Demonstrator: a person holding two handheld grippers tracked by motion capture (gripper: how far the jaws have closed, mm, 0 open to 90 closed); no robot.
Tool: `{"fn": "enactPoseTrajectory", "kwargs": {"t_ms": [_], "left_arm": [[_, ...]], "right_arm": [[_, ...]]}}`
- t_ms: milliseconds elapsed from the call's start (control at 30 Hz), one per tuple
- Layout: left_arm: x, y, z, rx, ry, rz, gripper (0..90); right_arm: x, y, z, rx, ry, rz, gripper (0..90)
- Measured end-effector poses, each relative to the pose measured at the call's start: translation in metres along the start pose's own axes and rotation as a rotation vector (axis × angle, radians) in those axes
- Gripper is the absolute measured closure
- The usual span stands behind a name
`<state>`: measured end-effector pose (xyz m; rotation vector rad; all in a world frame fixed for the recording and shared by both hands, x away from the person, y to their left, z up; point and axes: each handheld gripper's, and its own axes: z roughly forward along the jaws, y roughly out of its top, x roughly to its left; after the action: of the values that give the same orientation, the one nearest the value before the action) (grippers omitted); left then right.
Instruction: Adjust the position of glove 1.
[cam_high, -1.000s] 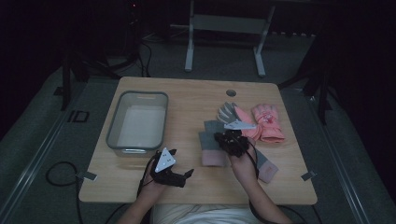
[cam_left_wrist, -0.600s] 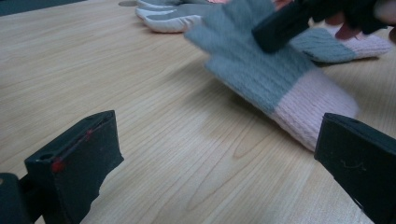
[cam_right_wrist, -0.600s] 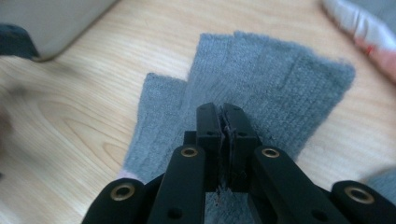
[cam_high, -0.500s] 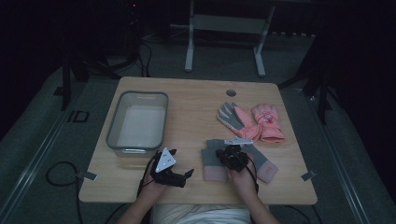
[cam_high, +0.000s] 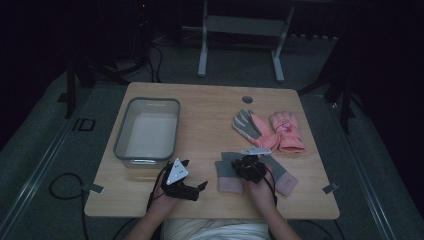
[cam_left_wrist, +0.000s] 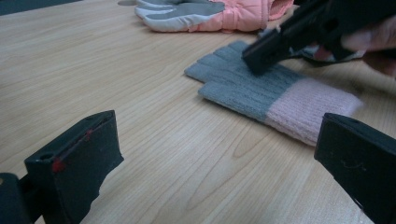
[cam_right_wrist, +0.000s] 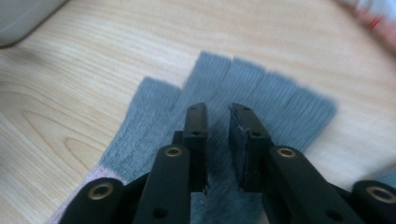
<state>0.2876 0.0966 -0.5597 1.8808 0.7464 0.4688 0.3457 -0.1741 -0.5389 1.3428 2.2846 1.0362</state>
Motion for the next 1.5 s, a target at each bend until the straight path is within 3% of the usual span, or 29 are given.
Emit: {"fn": "enactPoseTrajectory", "kwargs": {"t_ms": [167, 233, 300, 467, 633, 733, 1133, 1233, 1433, 1500], "left_arm": [[0.0, 0.0, 0.0, -0.002, -0.001, 0.0, 0.0], [0.0, 0.0, 0.0, -0.002, -0.001, -0.001, 0.0], [0.0, 0.0, 0.0, -0.003, 0.0, -0.003, 0.0], [0.0, 0.0, 0.0, -0.001, 0.004, -0.004, 0.0], [0.0, 0.0, 0.0, -0.002, 0.008, -0.006, 0.0], [0.0, 0.0, 0.0, -0.001, 0.009, -0.007, 0.0], [0.0, 0.0, 0.0, 0.002, 0.009, -0.005, 0.0], [0.0, 0.0, 0.0, 0.002, 0.008, -0.002, 0.0], [0.0, 0.0, 0.0, 0.002, 0.008, -0.006, 0.0], [0.0, 0.0, 0.0, 0.0, 0.009, -0.008, 0.0]], "right_arm": [[-0.022, 0.013, -0.019, -0.047, 0.016, -0.088, 69.3], [-0.04, 0.015, -0.031, -0.063, 0.019, -0.148, 68.8], [-0.054, 0.013, -0.04, -0.072, 0.018, -0.177, 68.9], [-0.088, 0.002, -0.059, -0.047, 0.004, -0.213, 69.7], [-0.11, -0.014, -0.067, -0.004, 0.001, -0.233, 67.4], [-0.115, -0.023, -0.064, 0.035, -0.002, -0.245, 66.3], [-0.129, -0.04, -0.056, 0.092, 0.133, -0.221, 63.9], [-0.127, -0.04, -0.055, 0.095, 0.117, -0.249, 67.1], [-0.116, -0.043, -0.057, 0.094, 0.073, -0.287, 83.6], [-0.113, -0.042, -0.058, 0.095, 0.066, -0.29, 85.3]]}}
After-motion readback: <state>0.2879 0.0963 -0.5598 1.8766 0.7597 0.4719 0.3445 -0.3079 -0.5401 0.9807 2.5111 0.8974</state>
